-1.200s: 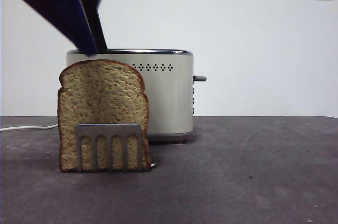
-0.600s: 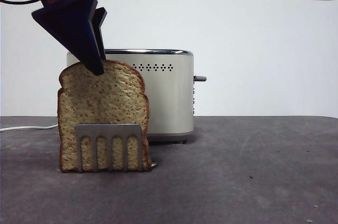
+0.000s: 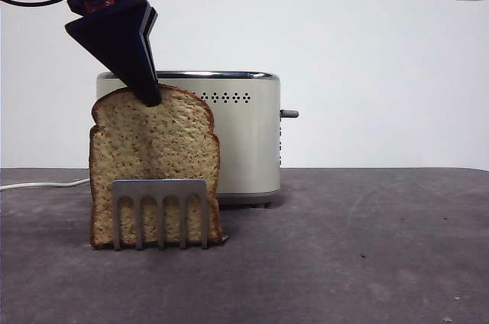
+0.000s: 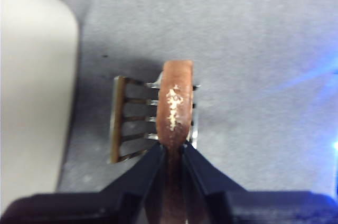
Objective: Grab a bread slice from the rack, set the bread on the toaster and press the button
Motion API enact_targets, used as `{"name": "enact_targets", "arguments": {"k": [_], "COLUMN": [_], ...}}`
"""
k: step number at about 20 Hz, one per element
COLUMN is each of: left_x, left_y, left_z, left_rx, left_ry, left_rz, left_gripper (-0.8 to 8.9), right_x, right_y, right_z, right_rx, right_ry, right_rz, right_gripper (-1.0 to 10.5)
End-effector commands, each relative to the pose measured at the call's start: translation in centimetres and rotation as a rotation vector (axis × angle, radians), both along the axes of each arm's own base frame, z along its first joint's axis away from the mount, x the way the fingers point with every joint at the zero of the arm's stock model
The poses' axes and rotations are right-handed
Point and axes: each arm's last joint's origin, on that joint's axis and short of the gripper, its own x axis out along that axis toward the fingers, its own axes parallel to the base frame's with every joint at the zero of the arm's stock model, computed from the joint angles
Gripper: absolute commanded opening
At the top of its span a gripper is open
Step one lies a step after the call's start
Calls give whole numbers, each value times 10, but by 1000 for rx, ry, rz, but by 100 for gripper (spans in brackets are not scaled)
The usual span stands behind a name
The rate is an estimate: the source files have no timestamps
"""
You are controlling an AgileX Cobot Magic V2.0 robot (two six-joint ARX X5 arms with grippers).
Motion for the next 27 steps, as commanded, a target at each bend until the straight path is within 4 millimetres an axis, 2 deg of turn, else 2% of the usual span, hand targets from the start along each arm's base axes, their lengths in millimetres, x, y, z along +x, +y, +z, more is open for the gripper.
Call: {"name": "enact_targets", "arguments": {"k": [1, 3, 5, 8, 11, 13, 15, 18, 21, 27], "left_x": [0, -3, -5, -7, -13, -16, -17, -12, 0, 41], "left_y": [0, 2, 4, 5, 10, 14, 17, 18, 16, 7], "left_z": [4, 15, 34, 75, 125, 151, 165, 168, 168, 137], "left_rx": [10, 7, -4, -54, -128, -142, -117, -76, -69, 29], "left_ry": [-30, -34, -49, -96, -202, -309, -401, -480, -540, -475], "left_rz": [1, 2, 2, 24, 29, 62, 81, 42, 13, 1], "left_gripper": [-9, -9, -9, -9, -9, -9, -9, -9, -9, -9], "right_x": [-1, -1, 0, 2, 3, 3, 3, 3, 4, 5], "right_y": [0, 0, 0, 1, 1, 1, 1, 1, 1, 1], "right_z": [1, 1, 1, 0, 0, 0, 0, 0, -1, -1], "right_rx": [0, -2, -2, -3, -3, -3, -3, -4, -4, -4], "right_ry": [-7, -8, -5, 4, 5, 5, 5, 7, 10, 19], "right_rz": [8, 6, 6, 6, 6, 6, 6, 6, 6, 6], "right_gripper": [-12, -12, -12, -12, -12, -12, -12, -12, -12, -12]}}
